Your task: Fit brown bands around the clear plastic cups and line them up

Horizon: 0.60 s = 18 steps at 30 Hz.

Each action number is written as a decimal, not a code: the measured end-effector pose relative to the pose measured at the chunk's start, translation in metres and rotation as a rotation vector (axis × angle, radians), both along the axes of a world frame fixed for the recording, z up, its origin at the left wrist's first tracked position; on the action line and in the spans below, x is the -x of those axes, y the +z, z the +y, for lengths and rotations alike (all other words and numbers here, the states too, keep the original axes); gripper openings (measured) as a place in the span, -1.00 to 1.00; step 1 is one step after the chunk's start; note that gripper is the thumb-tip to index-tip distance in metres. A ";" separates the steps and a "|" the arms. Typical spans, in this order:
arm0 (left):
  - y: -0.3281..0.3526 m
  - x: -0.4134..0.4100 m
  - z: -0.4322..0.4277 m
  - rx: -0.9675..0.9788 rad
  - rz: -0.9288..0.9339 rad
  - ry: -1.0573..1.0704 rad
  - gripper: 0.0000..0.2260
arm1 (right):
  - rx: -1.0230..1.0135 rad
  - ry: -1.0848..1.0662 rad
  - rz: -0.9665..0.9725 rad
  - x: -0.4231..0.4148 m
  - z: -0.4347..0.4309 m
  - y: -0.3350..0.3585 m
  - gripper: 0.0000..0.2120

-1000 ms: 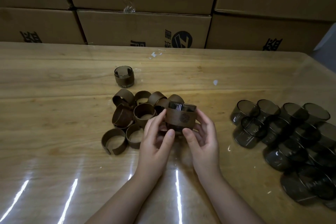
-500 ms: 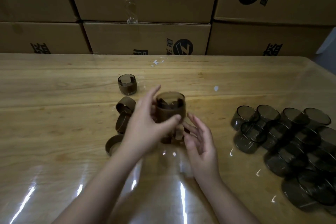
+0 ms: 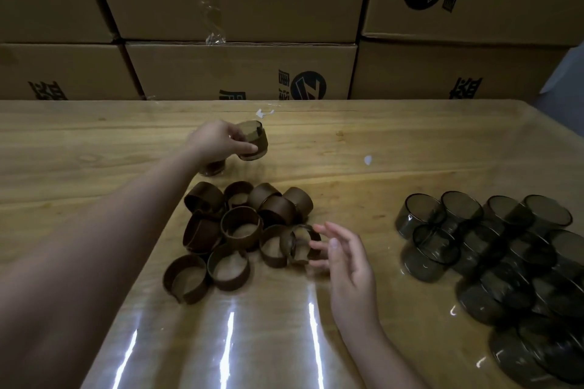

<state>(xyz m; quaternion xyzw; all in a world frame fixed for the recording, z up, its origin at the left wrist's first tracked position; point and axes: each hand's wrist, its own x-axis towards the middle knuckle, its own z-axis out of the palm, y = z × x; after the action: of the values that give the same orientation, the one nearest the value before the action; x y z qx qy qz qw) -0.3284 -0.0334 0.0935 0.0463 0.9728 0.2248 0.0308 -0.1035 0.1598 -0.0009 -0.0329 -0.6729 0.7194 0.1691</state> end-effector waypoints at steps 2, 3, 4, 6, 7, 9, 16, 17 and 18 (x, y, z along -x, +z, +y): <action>-0.014 0.011 -0.003 0.095 0.013 0.014 -0.70 | -0.005 0.005 -0.017 0.000 0.001 0.001 -0.78; -0.020 0.015 -0.006 0.128 0.024 0.020 -0.68 | -0.006 0.005 -0.025 0.000 0.001 0.001 -0.76; -0.026 0.018 -0.009 0.167 0.038 0.021 -0.66 | -0.008 0.005 -0.031 0.000 0.001 0.001 -0.74; -0.037 0.023 -0.015 0.272 0.074 0.009 -0.61 | -0.011 -0.001 -0.028 0.000 0.000 0.001 -0.77; -0.041 0.025 -0.017 0.312 0.093 0.003 -0.59 | -0.014 -0.006 -0.023 0.001 0.000 0.000 -0.79; -0.044 0.026 -0.021 0.351 0.118 0.000 -0.56 | -0.025 -0.010 -0.013 0.001 0.000 -0.001 -0.77; -0.044 0.027 -0.022 0.449 0.166 -0.049 -0.52 | -0.043 -0.014 -0.014 0.002 -0.001 -0.001 -0.77; -0.045 0.027 -0.021 0.472 0.167 -0.056 -0.52 | -0.040 -0.014 -0.016 0.002 -0.001 -0.001 -0.78; -0.045 0.026 -0.020 0.494 0.165 -0.062 -0.53 | -0.039 -0.013 -0.018 0.002 -0.001 -0.001 -0.78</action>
<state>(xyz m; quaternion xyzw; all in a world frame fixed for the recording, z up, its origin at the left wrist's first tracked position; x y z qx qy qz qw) -0.3545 -0.0538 0.0480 0.0854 0.9955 -0.0253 -0.0317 -0.1055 0.1584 -0.0015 -0.0401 -0.6881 0.7047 0.1683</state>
